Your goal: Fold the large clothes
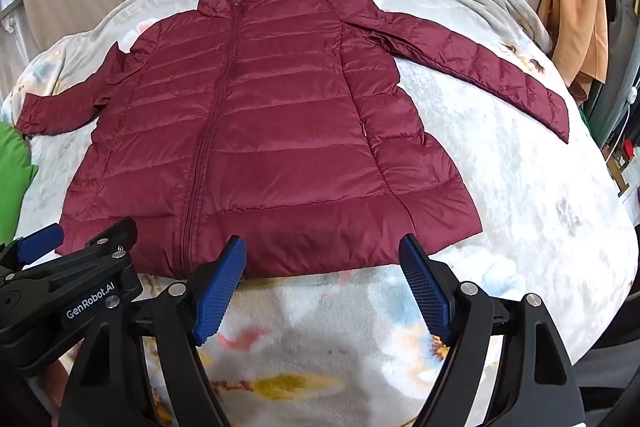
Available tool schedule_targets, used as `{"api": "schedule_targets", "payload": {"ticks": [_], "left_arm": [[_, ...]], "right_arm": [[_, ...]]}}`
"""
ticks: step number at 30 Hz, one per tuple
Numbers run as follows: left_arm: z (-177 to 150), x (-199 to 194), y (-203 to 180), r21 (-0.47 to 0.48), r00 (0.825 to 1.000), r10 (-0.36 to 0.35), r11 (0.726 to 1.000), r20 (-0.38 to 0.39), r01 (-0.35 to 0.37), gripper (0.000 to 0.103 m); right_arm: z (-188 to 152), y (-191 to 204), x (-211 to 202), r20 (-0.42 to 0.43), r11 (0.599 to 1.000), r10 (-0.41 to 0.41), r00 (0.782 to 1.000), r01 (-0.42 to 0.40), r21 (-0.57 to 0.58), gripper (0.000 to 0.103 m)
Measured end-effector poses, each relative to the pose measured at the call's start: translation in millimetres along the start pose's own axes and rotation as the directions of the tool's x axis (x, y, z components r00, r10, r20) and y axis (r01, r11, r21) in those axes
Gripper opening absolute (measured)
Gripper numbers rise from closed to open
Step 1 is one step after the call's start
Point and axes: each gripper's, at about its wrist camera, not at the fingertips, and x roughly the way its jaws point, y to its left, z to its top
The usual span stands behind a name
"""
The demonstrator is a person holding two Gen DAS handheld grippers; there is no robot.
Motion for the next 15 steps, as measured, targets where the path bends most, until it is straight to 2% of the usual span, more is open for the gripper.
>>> {"api": "schedule_targets", "payload": {"ticks": [15], "left_arm": [[-2.5, 14.4, -1.2, 0.001, 1.000, -0.009, 1.000, -0.028, 0.009, 0.085]], "right_arm": [[-5.1, 1.4, 14.3, -0.031, 1.000, -0.013, 0.999, 0.013, 0.001, 0.078]]}}
